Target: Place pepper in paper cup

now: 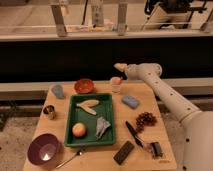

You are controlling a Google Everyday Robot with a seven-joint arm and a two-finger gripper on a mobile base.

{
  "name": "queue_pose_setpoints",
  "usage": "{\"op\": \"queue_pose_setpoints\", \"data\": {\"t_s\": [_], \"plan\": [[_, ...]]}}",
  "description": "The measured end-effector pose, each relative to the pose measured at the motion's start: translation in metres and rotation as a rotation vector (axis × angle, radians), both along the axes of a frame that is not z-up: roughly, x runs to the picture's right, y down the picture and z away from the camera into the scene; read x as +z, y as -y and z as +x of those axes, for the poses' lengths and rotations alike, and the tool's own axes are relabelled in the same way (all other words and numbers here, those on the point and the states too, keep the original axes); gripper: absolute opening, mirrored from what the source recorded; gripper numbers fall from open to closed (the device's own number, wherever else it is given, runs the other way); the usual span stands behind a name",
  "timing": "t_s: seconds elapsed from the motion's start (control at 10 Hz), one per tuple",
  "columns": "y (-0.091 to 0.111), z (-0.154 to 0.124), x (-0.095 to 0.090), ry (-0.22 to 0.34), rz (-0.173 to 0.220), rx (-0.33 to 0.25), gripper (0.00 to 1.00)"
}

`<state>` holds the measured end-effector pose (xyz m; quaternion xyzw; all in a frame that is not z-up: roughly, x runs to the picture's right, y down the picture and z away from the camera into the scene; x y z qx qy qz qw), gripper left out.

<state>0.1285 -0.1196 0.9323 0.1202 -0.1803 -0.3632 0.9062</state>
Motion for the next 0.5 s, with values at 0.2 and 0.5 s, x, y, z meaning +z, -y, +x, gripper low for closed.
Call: {"op": "queue_pose_setpoints", "data": {"t_s": [0.2, 0.5], "plan": [[0.0006, -0.0023, 0.0003, 0.001, 0.001, -0.001, 0.8], [0.0004, -0.0013, 0.0002, 0.0, 0.001, 0.0, 0.8]]}}
